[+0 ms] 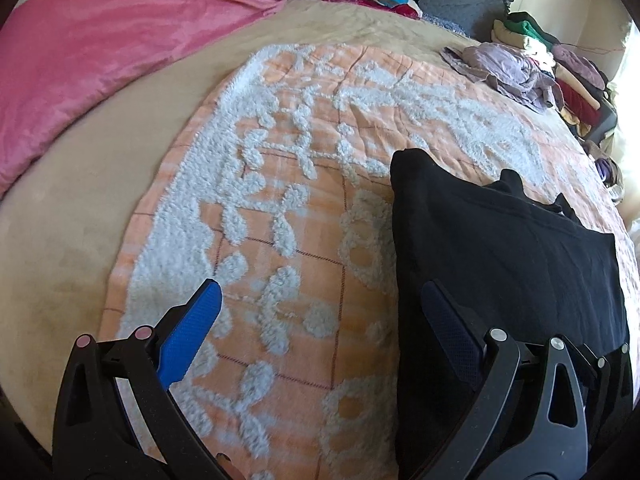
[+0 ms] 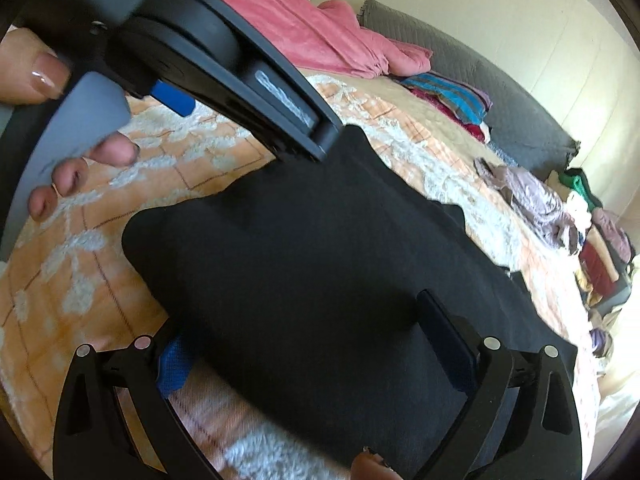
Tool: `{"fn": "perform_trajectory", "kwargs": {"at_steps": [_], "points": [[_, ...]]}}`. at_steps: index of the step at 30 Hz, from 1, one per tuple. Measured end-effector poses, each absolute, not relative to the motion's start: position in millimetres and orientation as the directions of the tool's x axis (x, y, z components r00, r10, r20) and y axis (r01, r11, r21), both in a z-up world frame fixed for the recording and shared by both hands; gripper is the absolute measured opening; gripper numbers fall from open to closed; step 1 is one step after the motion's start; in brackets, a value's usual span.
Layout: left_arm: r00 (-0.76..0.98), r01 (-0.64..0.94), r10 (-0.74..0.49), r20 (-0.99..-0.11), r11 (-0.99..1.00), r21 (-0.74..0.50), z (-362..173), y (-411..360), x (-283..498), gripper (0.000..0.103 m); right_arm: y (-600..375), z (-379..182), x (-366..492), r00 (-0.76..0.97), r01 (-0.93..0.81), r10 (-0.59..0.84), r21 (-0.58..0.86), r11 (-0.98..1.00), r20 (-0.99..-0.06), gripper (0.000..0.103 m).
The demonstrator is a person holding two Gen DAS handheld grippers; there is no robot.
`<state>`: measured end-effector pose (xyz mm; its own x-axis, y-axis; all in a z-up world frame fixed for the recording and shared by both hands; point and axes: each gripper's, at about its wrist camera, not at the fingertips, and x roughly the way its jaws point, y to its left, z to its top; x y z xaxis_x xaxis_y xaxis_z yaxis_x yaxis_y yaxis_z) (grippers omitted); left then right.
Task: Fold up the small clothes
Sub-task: 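Close both tools on the side edge of the folded sweatshirt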
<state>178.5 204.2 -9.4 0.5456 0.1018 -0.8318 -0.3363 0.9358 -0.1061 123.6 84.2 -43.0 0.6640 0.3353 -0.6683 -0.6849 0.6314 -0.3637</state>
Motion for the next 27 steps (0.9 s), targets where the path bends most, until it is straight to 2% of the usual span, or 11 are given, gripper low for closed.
{"fn": "perform_trajectory", "kwargs": {"at_steps": [1,3,5,6,8,9,19,21,23,25,27], "points": [[0.543,-0.335,0.100,-0.834,0.936,-0.106,-10,204,180,0.093,84,-41,123,0.677,-0.678,0.339,-0.374,0.633,-0.653,0.096],[0.538,-0.335,0.092,-0.838,0.935,-0.113,-12,204,184,0.093,80,-36,120,0.688,-0.675,0.362,-0.374,0.636,-0.629,0.082],[0.538,-0.339,0.079,-0.839,0.932,-0.129,-12,205,187,0.093,74,-30,118,0.681,-0.687,0.397,-0.348,0.638,-0.615,0.061],[0.539,-0.338,0.065,-0.840,0.930,-0.145,-11,205,189,0.093,71,-27,116,0.682,-0.689,0.412,-0.341,0.640,-0.604,0.055],[0.542,-0.334,0.040,-0.840,0.927,-0.171,-10,203,193,0.093,66,-21,112,0.686,-0.694,0.436,-0.345,0.632,-0.583,0.024],[0.546,-0.330,0.019,-0.838,0.924,-0.194,-9,202,195,0.093,63,-19,110,0.685,-0.699,0.446,-0.347,0.625,-0.576,0.018],[0.558,-0.249,-0.180,-0.810,0.895,-0.370,-5,176,218,0.092,35,-2,104,0.714,-0.674,0.482,-0.310,0.670,-0.508,0.013],[0.553,-0.232,-0.210,-0.806,0.890,-0.391,-4,169,221,0.073,28,3,105,0.719,-0.666,0.491,-0.285,0.690,-0.491,0.013],[0.553,-0.207,-0.247,-0.796,0.885,-0.418,-1,161,222,0.045,21,7,101,0.724,-0.658,0.496,-0.264,0.705,-0.480,0.012],[0.564,-0.173,-0.263,-0.783,0.889,-0.423,6,150,222,0.028,12,10,102,0.734,-0.645,0.495,-0.249,0.722,-0.464,0.011],[0.574,-0.144,-0.255,-0.778,0.904,-0.403,15,139,222,0.021,5,12,98,0.751,-0.627,0.487,-0.252,0.737,-0.446,0.011]]}}
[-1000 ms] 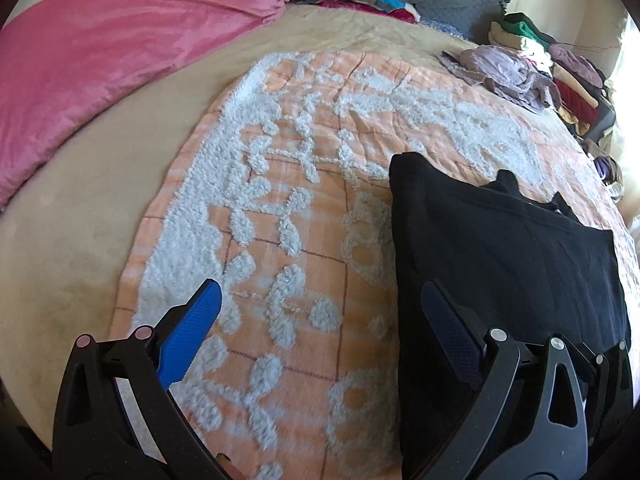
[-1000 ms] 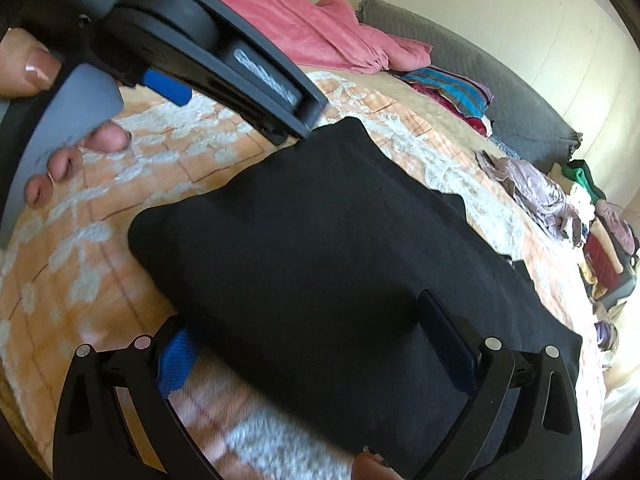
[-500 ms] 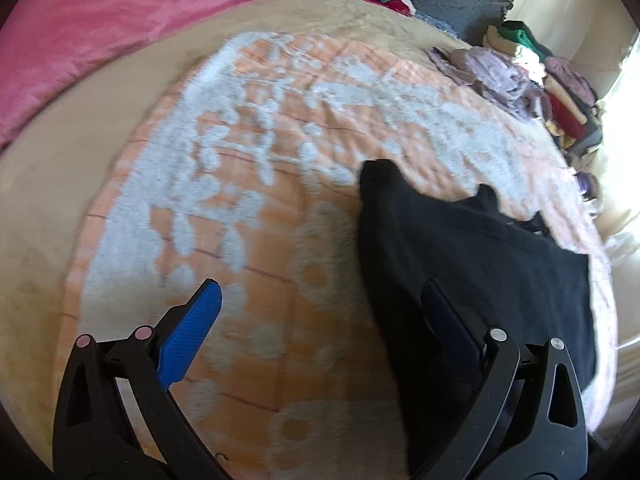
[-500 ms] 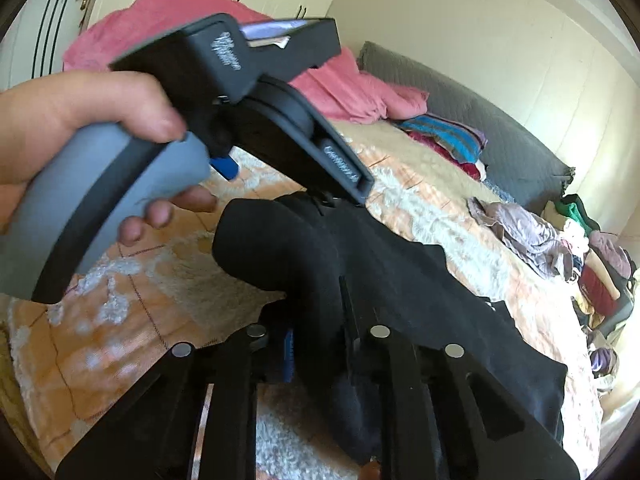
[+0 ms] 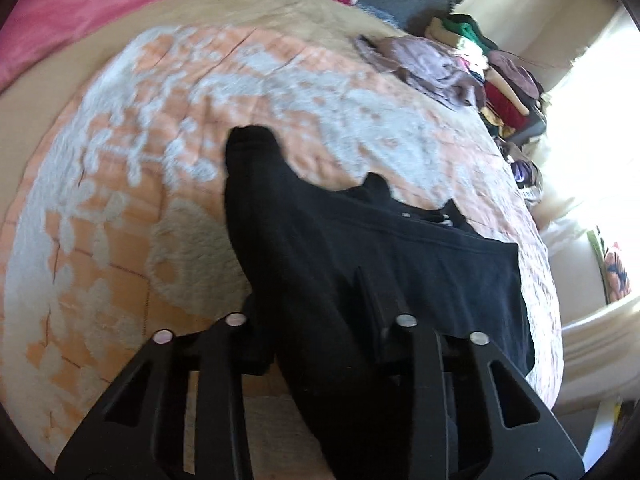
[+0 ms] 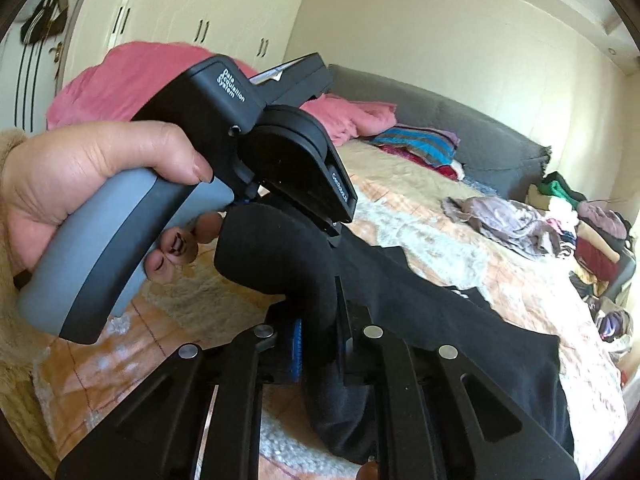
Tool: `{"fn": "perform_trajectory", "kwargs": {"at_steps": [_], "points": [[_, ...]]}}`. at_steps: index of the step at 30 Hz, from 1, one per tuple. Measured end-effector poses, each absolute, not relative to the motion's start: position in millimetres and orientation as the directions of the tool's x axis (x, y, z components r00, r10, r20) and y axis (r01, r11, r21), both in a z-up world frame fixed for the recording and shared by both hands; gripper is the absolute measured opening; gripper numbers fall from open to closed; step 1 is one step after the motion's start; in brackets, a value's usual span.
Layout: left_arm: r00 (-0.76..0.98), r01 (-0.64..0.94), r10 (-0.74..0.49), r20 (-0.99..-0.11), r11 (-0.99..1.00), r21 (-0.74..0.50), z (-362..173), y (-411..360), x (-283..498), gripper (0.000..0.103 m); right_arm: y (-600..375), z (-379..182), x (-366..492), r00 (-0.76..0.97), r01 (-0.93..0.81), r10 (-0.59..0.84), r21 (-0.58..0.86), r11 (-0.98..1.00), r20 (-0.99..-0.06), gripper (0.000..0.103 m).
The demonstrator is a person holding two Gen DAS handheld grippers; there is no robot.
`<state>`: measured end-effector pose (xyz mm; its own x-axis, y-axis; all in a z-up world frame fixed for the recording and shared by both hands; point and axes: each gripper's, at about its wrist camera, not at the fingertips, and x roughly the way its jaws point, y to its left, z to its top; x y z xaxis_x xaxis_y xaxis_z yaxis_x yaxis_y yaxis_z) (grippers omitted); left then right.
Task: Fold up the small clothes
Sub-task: 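Close both tools on the side edge of the folded sweatshirt, then lift the gripped edge with both tools and fold it over the other half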
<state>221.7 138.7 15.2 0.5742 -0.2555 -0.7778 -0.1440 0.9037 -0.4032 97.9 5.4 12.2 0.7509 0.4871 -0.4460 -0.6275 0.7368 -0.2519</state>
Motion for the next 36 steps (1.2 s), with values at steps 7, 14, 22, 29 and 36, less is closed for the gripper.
{"fn": "perform_trajectory", "kwargs": {"at_steps": [7,14,22,29,36], "points": [[0.603,-0.075,-0.216,-0.768,0.943,-0.325,45,106,223,0.017,-25,26,97,0.788,-0.574,0.469,-0.201,0.794,-0.398,0.009],[0.626,-0.036,-0.201,-0.753,0.958,-0.285,68,80,224,0.017,-53,37,94,0.816,-0.534,0.453,-0.166,0.829,-0.359,0.009],[0.639,0.002,-0.197,-0.744,0.967,-0.255,86,48,226,0.017,-85,44,91,0.846,-0.482,0.424,-0.122,0.868,-0.323,0.009],[0.634,0.034,-0.200,-0.747,0.972,-0.232,92,16,232,0.017,-114,44,89,0.866,-0.438,0.393,-0.090,0.894,-0.309,0.008],[0.616,0.068,-0.211,-0.759,0.974,-0.216,85,-20,242,0.018,-142,36,90,0.878,-0.393,0.357,-0.056,0.918,-0.320,0.008]]}}
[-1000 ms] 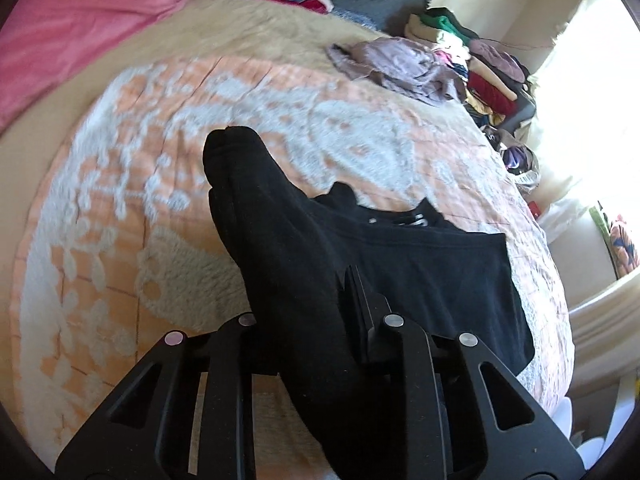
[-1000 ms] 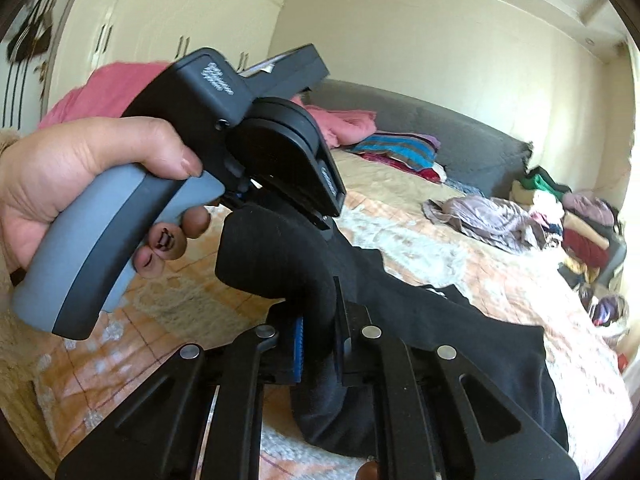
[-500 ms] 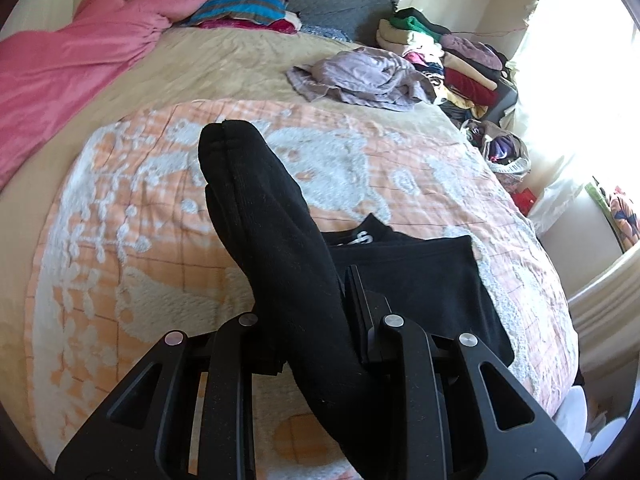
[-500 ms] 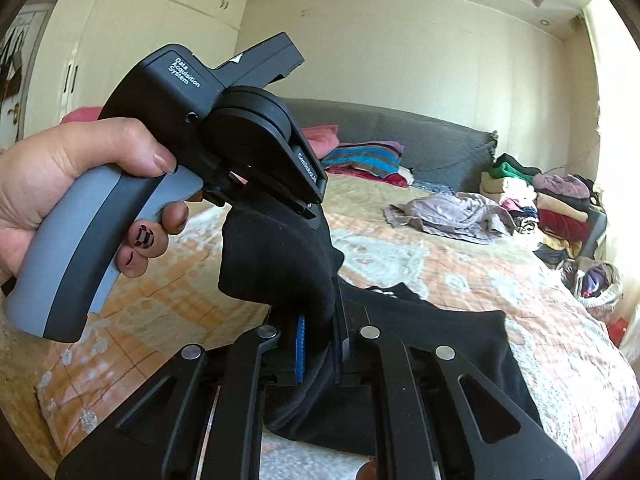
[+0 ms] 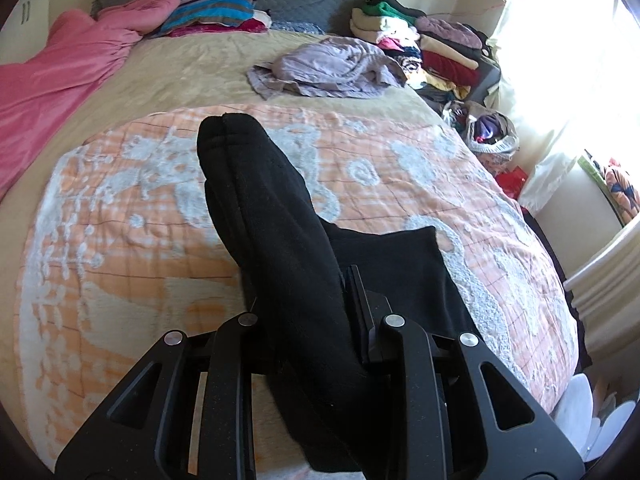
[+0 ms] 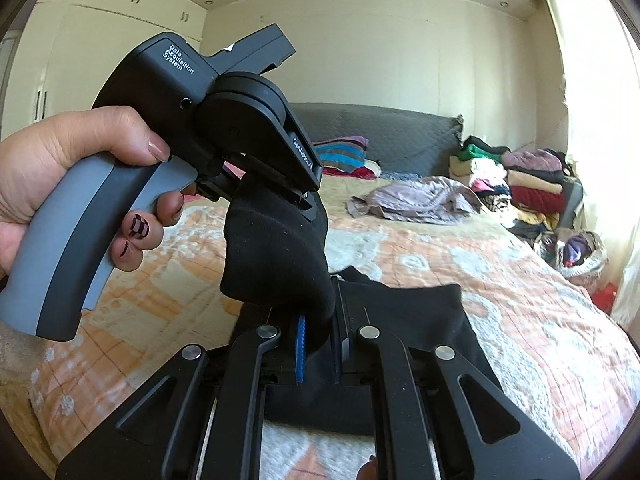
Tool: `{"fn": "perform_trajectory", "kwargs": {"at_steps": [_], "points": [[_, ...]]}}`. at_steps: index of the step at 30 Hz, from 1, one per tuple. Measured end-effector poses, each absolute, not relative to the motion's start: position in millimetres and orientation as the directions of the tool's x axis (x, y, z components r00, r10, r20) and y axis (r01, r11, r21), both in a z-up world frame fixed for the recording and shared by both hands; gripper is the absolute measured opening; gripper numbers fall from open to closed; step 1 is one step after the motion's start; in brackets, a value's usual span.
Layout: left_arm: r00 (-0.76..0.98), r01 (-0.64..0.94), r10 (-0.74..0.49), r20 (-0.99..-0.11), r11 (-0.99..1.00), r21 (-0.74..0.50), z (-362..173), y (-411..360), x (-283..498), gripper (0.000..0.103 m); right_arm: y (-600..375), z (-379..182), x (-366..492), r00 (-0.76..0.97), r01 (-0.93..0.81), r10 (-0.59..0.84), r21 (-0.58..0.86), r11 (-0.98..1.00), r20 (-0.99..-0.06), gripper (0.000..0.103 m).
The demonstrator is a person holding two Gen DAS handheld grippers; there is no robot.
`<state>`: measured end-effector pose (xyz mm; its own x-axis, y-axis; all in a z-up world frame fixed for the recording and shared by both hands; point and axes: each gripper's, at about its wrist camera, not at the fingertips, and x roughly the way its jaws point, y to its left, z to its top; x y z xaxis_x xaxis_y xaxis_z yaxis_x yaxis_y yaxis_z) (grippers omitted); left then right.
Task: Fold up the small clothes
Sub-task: 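Lift the gripped edge with both tools and fold it over the other half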
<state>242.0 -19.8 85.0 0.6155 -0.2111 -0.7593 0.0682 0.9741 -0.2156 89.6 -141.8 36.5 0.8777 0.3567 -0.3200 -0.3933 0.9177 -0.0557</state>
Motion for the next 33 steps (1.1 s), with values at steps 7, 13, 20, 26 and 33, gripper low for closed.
{"fn": "perform_trajectory", "kwargs": {"at_steps": [7,13,20,26,33], "points": [[0.567,0.094,-0.226,-0.792,0.973,-0.210,63,-54,257,0.025,-168,15,92,0.879,-0.338,0.313,-0.005,0.941,-0.360,0.008],[0.518,0.111,-0.228,-0.825,0.974,-0.200,41,-83,273,0.032,-190,-3,103,0.850,-0.299,0.320,0.116,0.947,-0.419,0.008],[0.497,0.111,-0.237,-0.835,0.971,-0.209,24,-105,285,0.057,-211,-15,114,0.805,-0.280,0.377,0.267,0.922,-0.459,0.008],[0.490,0.117,-0.317,-0.812,0.947,-0.299,12,-110,295,0.085,-242,-36,133,0.739,-0.209,0.467,0.493,0.845,-0.486,0.013],[0.564,0.103,-0.347,-0.749,0.930,-0.353,27,-78,276,0.088,-275,-67,143,0.652,-0.137,0.630,0.751,0.646,-0.422,0.018]]}}
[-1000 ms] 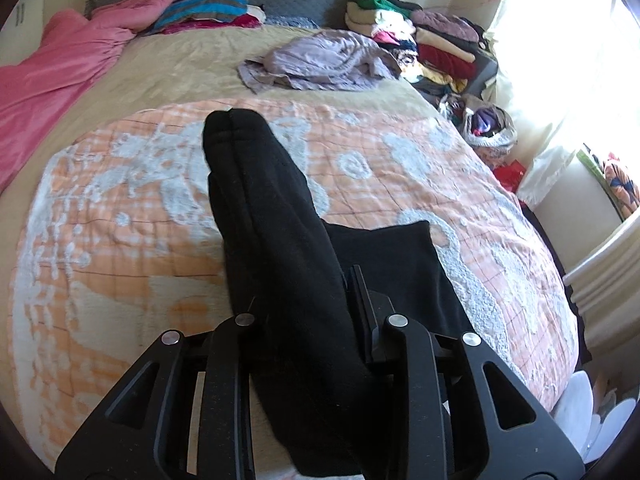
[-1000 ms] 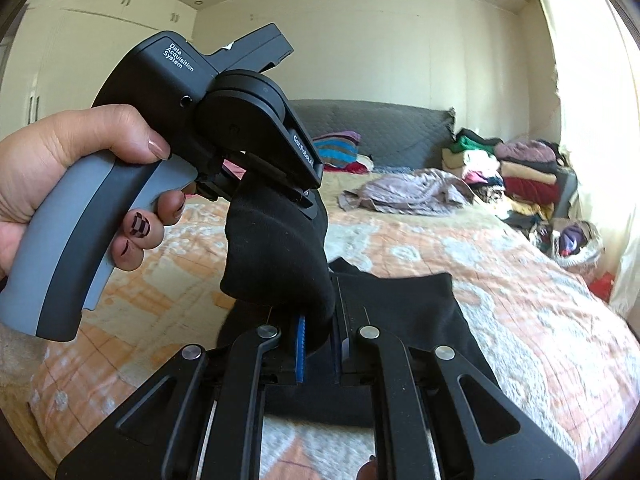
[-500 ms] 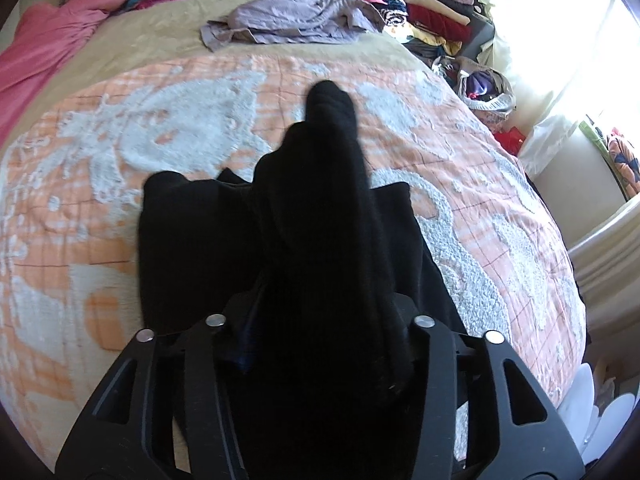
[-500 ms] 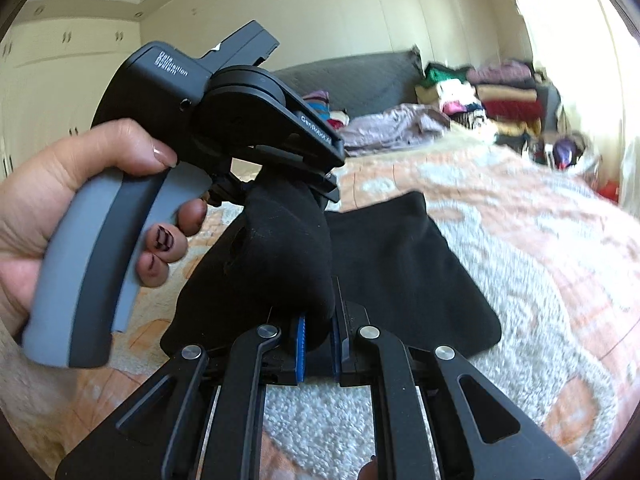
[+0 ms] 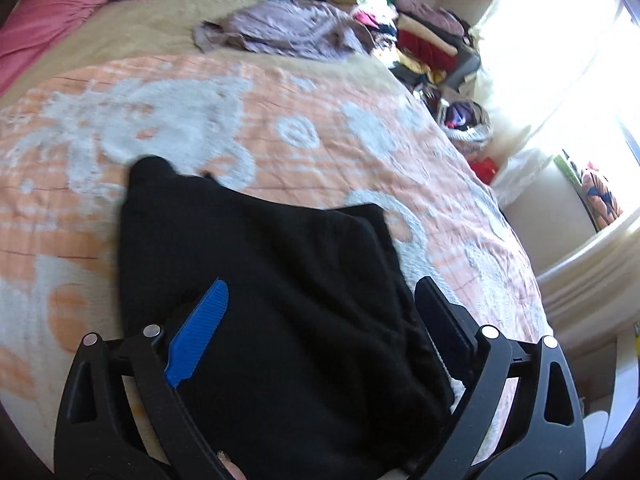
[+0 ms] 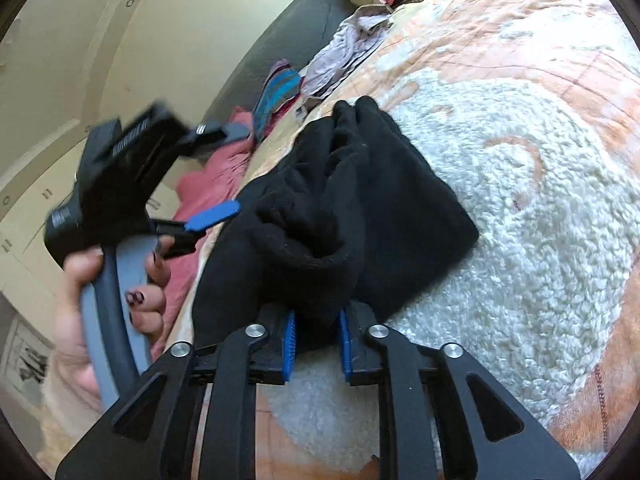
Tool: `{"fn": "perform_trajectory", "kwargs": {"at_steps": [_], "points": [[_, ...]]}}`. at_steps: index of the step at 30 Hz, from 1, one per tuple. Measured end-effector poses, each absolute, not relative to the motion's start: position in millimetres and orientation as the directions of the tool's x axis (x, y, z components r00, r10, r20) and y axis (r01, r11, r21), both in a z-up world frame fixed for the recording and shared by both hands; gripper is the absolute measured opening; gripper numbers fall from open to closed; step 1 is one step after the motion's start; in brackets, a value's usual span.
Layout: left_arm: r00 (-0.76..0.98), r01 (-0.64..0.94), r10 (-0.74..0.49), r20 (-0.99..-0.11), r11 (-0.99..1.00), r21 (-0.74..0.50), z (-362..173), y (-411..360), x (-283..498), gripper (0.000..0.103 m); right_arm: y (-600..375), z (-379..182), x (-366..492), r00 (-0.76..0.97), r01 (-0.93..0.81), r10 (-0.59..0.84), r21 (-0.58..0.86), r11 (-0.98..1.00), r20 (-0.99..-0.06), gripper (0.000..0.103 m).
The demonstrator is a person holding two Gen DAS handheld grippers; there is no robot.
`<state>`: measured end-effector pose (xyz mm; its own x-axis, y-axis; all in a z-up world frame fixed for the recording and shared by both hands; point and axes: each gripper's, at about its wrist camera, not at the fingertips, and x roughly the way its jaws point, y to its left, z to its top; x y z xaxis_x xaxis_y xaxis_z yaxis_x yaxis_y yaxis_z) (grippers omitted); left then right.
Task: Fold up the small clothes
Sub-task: 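Lift the gripped edge with both tools and fold it over the other half, then lay the folded edge down and open both tools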
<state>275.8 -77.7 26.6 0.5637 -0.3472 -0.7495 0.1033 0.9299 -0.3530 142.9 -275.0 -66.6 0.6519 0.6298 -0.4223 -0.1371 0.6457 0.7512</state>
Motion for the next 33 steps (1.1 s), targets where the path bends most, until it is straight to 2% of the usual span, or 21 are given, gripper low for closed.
{"fn": "perform_trajectory", "kwargs": {"at_steps": [3,4,5,8,15,16,19,22,26,28,30,33], "points": [[0.594,0.069,-0.288,-0.751,0.948,-0.309,26,-53,264,0.088,-274,-58,150,0.629,-0.181,0.661,0.751,0.635,-0.408,0.038],[0.601,0.058,-0.267,-0.753,0.955,-0.292,25,-46,261,0.088,-272,-53,157,0.610,-0.205,0.679,0.747,0.633,-0.408,0.050],[0.607,0.049,-0.244,-0.756,0.961,-0.271,22,-38,254,0.088,-271,-50,161,0.600,-0.216,0.685,0.741,0.636,-0.413,0.055],[0.605,0.030,-0.213,-0.767,0.969,-0.246,13,-23,241,0.088,-265,-36,184,0.585,-0.237,0.675,0.701,0.673,-0.450,0.060],[0.583,0.057,-0.225,-0.781,0.970,-0.237,1,-25,229,0.088,-255,-27,229,0.522,-0.252,0.687,0.679,0.690,-0.505,0.059],[0.581,0.063,-0.230,-0.781,0.969,-0.238,1,-27,229,0.088,-254,-25,231,0.522,-0.255,0.684,0.672,0.695,-0.509,0.056],[0.575,0.085,-0.236,-0.784,0.970,-0.229,2,-34,227,0.088,-248,-18,234,0.550,-0.252,0.616,0.591,0.767,-0.564,0.025],[0.571,0.108,-0.245,-0.784,0.969,-0.224,4,-42,224,0.088,-250,-4,226,0.580,-0.268,0.576,0.533,0.802,-0.576,0.022],[0.560,0.147,-0.288,-0.777,0.957,-0.248,6,-53,218,0.088,-258,4,217,0.631,-0.284,0.497,0.420,0.862,-0.595,0.022],[0.550,0.153,-0.269,-0.791,0.963,-0.221,3,-60,217,0.088,-261,-12,230,0.591,-0.271,0.503,0.432,0.860,-0.630,0.024],[0.536,0.147,-0.269,-0.801,0.963,-0.225,-2,-61,218,0.088,-266,-30,233,0.562,-0.242,0.497,0.443,0.863,-0.662,0.035],[0.528,0.137,-0.287,-0.799,0.958,-0.253,-5,-58,216,0.088,-277,-40,229,0.590,-0.210,0.490,0.463,0.861,-0.642,0.049]]}}
